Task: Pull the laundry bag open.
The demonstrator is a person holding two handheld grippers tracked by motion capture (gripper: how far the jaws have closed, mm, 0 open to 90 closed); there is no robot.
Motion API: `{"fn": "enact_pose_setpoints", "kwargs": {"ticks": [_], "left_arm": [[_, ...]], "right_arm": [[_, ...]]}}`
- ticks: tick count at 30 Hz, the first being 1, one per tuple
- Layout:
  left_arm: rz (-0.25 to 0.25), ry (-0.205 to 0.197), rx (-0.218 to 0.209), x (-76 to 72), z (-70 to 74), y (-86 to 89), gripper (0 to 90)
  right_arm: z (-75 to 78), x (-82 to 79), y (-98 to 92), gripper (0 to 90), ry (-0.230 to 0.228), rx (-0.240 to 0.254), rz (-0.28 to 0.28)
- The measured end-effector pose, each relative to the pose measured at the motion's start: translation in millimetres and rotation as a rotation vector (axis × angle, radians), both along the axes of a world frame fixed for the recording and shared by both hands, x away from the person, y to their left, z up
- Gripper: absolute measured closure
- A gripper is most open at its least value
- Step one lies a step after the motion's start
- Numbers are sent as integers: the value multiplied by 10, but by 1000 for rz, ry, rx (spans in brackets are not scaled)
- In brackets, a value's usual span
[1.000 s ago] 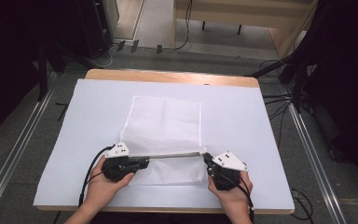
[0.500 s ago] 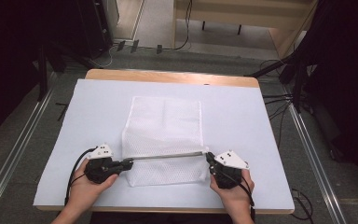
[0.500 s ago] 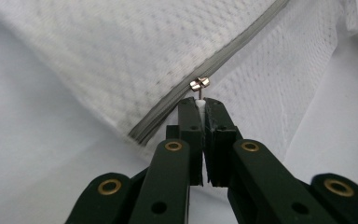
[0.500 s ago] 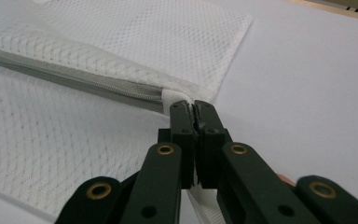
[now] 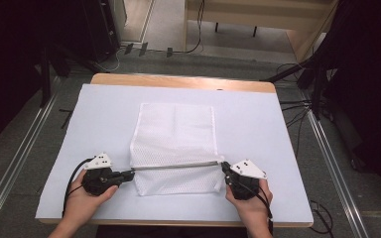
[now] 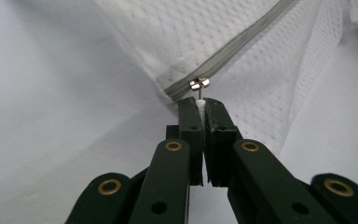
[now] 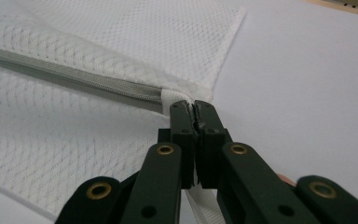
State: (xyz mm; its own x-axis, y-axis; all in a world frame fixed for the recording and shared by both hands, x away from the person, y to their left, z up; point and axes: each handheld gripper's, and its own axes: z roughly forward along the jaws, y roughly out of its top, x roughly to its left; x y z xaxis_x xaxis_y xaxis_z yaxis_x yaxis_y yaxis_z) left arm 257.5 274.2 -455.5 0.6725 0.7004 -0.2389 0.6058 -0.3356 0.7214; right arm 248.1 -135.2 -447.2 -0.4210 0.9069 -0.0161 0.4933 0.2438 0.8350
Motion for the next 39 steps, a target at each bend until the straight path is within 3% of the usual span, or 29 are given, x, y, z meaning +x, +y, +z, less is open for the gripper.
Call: {"fn": "enact_pose_setpoints", "kwargs": {"ticks": [17, 18, 21, 22, 23, 24, 25, 26, 27, 31, 32, 35, 36, 39], "left_arm": [[-3, -1, -3, 1, -10, 88, 883], [-1, -12, -10, -7, -1, 89, 882], [6, -50, -101, -9, 35, 165, 852], [30, -74, -133, -13, 50, 203, 727], [30, -74, -133, -13, 50, 203, 647], [65, -117, -136, -28, 67, 217, 598], [65, -117, -136, -28, 67, 217, 557], [71, -131, -153, -35, 77, 223, 504], [83, -141, -167, -41, 88, 226, 504], [119, -162, -225, -53, 125, 246, 305], [128, -161, -239, -53, 133, 257, 206], [166, -171, -265, -49, 150, 300, 127], [182, -199, -267, -61, 161, 329, 81], [181, -219, -290, -72, 176, 366, 15]], "right_arm": [[-37, 33, -7, 894, 8, -16, -11], [-33, 26, -3, 892, 5, -14, -16], [-22, 25, -24, 872, 13, 51, 9], [-55, 29, -27, 818, 33, 70, 37], [-55, 29, -27, 818, 33, 70, 37], [-87, 21, -13, 742, 31, 61, 38], [-87, 21, -13, 742, 31, 61, 38], [-90, 17, 1, 638, 22, 60, 37], [-90, 17, 1, 638, 22, 60, 37], [-78, 19, 8, 435, 16, 73, 46], [-76, 21, -12, 378, 10, 80, 34], [-64, 35, -63, 311, 6, 109, 17], [-50, 49, -117, 263, 5, 131, 10], [-31, 62, -179, 227, 2, 139, -4]]}}
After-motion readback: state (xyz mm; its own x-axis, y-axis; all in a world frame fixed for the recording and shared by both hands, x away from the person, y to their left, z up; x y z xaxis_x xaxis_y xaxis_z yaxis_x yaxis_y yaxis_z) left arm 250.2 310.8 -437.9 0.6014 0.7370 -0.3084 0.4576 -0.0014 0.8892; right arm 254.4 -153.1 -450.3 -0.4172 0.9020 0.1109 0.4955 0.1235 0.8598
